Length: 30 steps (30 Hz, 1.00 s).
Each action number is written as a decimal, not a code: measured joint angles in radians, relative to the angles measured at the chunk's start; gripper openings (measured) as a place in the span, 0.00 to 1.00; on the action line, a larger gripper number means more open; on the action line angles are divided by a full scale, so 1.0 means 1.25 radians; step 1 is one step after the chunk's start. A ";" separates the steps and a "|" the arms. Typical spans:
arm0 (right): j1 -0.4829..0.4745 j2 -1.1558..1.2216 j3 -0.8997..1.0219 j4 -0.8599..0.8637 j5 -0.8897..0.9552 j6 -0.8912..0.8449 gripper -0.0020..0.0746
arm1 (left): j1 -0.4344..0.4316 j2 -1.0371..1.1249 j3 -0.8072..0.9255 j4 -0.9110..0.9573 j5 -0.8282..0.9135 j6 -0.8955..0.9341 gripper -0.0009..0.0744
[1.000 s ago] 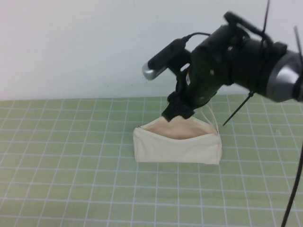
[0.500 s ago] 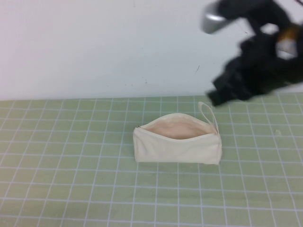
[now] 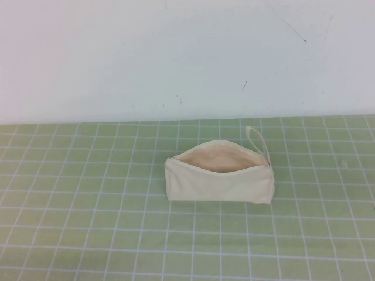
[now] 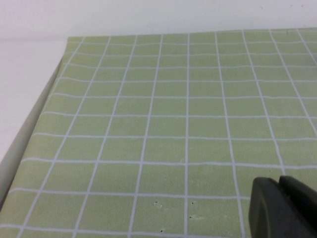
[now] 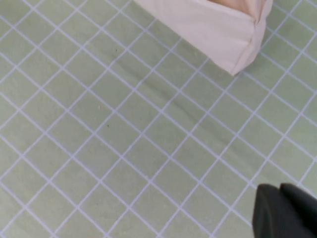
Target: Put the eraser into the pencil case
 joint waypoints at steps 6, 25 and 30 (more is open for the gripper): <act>0.000 -0.179 0.234 -0.021 -0.232 0.000 0.03 | 0.000 0.000 0.000 0.000 0.000 0.000 0.01; -0.508 -0.677 0.703 -0.049 -0.705 0.000 0.03 | 0.000 0.000 0.000 0.000 0.000 0.000 0.01; -0.538 -0.712 0.731 -0.025 -0.693 0.000 0.03 | 0.000 0.000 0.000 0.000 0.000 0.000 0.01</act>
